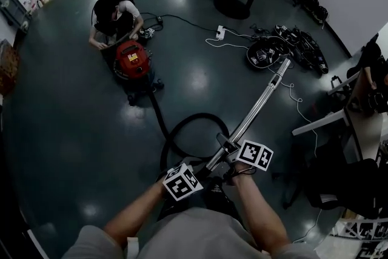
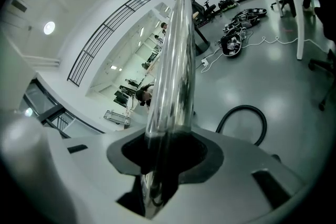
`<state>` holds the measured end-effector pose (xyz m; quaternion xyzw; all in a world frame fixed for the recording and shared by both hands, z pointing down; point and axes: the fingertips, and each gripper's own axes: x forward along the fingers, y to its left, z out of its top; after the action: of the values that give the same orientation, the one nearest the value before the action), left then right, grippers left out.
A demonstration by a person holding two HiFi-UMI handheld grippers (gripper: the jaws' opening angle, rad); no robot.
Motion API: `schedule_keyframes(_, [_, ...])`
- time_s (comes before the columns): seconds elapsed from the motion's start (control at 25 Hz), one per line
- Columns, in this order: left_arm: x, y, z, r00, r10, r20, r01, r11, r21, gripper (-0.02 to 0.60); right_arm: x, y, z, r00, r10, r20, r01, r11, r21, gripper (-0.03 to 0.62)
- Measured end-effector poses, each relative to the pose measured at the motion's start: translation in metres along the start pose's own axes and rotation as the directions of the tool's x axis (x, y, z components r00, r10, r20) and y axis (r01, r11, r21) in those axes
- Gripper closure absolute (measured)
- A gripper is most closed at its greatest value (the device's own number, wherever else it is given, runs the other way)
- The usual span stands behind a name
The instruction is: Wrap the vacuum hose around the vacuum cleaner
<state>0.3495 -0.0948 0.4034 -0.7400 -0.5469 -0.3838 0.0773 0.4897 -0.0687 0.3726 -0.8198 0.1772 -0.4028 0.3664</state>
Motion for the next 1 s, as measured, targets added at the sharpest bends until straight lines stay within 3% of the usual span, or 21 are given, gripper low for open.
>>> schedule_keyframes(0.24, [-0.002,0.013,0.030,0.997,0.073,-0.020,-0.072,0.997,0.029,0.304,-0.004,-0.027,0.033,0.999,0.019,-0.027,-0.020,0.998,-0.053,0.459])
schedule_keyframes(0.56, [0.020,0.026,0.081,0.979,0.193,-0.056,-0.187,0.977,0.099,0.307,-0.029,-0.058,0.057,0.981,0.055,-0.185,-0.095,0.973,-0.211,0.459])
schedule_keyframes(0.8, [0.033,0.053,0.146,0.957,0.287,-0.033,-0.276,0.943,0.185,0.308,-0.045,-0.072,0.078,0.951,0.055,-0.305,-0.176,0.908,-0.382,0.459])
schedule_keyframes(1.0, [0.039,0.073,0.200,0.925,0.380,-0.004,-0.363,0.887,0.287,0.314,-0.052,-0.086,0.083,0.909,0.015,-0.417,-0.250,0.820,-0.515,0.459])
